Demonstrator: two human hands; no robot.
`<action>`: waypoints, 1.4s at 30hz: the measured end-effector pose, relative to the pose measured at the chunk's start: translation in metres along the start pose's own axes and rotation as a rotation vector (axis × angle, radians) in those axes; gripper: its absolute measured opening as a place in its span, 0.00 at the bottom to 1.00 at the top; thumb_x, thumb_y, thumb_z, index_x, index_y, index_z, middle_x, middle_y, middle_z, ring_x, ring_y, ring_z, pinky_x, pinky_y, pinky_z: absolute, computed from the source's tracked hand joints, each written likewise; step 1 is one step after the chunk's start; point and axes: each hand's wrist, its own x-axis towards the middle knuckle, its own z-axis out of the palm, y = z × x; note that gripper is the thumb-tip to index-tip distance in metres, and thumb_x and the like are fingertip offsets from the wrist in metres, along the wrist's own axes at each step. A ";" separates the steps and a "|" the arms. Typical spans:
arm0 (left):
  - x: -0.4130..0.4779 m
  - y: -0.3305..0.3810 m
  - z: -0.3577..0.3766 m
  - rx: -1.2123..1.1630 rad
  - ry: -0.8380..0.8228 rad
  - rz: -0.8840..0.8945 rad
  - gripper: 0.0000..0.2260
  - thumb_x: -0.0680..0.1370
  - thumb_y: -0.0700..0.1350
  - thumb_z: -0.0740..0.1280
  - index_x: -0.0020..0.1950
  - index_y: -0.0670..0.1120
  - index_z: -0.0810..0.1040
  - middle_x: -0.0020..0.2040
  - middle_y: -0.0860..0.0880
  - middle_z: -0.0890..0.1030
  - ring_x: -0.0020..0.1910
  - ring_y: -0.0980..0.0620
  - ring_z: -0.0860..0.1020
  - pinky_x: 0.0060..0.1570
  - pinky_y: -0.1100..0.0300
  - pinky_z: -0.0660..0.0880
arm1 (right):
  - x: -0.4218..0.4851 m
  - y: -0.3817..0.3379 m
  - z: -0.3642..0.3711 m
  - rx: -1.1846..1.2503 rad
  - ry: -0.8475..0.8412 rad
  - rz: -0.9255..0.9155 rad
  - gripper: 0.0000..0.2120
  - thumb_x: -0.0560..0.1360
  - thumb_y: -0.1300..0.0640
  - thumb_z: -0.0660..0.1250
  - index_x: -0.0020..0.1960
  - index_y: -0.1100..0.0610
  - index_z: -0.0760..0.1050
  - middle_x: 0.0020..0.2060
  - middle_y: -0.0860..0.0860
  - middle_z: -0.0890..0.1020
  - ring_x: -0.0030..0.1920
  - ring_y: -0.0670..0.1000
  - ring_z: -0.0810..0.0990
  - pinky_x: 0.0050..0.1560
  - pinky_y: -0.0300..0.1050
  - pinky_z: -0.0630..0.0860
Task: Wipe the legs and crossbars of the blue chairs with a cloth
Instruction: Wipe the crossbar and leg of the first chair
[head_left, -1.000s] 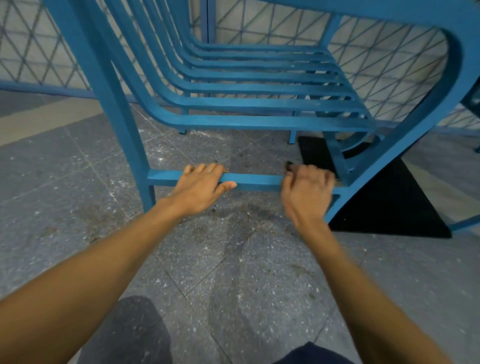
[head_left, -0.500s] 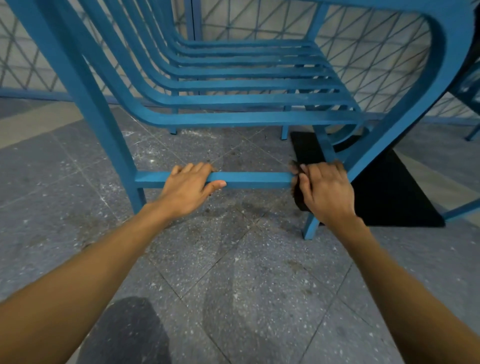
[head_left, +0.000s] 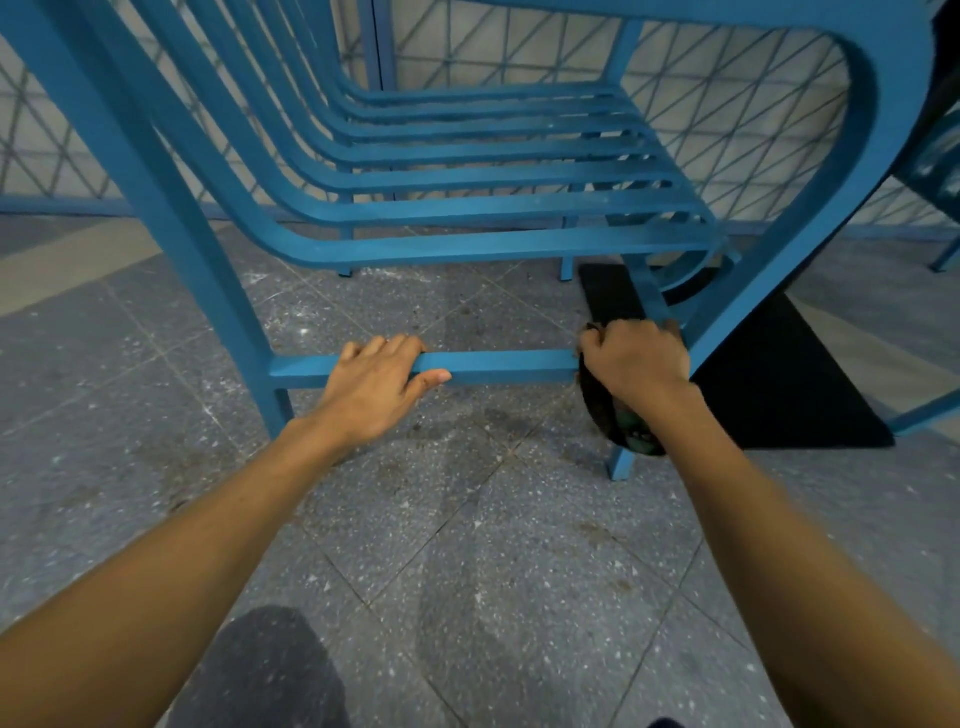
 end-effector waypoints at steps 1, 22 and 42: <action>0.000 -0.001 0.000 0.000 0.001 0.004 0.28 0.75 0.66 0.43 0.58 0.49 0.70 0.53 0.51 0.75 0.52 0.50 0.72 0.51 0.56 0.60 | -0.007 0.004 0.007 -0.032 0.105 -0.042 0.23 0.80 0.48 0.51 0.42 0.62 0.77 0.39 0.61 0.81 0.43 0.62 0.79 0.59 0.56 0.70; 0.006 0.004 0.007 -0.009 0.053 0.000 0.26 0.76 0.65 0.44 0.57 0.50 0.71 0.50 0.52 0.75 0.49 0.51 0.71 0.51 0.54 0.62 | -0.004 0.004 0.021 -0.005 0.280 -0.056 0.21 0.81 0.52 0.52 0.42 0.62 0.78 0.38 0.60 0.82 0.41 0.61 0.81 0.56 0.57 0.72; 0.010 -0.025 0.007 0.040 0.143 0.109 0.24 0.75 0.63 0.47 0.54 0.50 0.73 0.47 0.50 0.80 0.46 0.47 0.77 0.45 0.52 0.68 | -0.042 -0.081 0.058 0.186 0.417 -0.519 0.21 0.77 0.48 0.58 0.66 0.56 0.73 0.63 0.53 0.78 0.67 0.54 0.73 0.71 0.58 0.62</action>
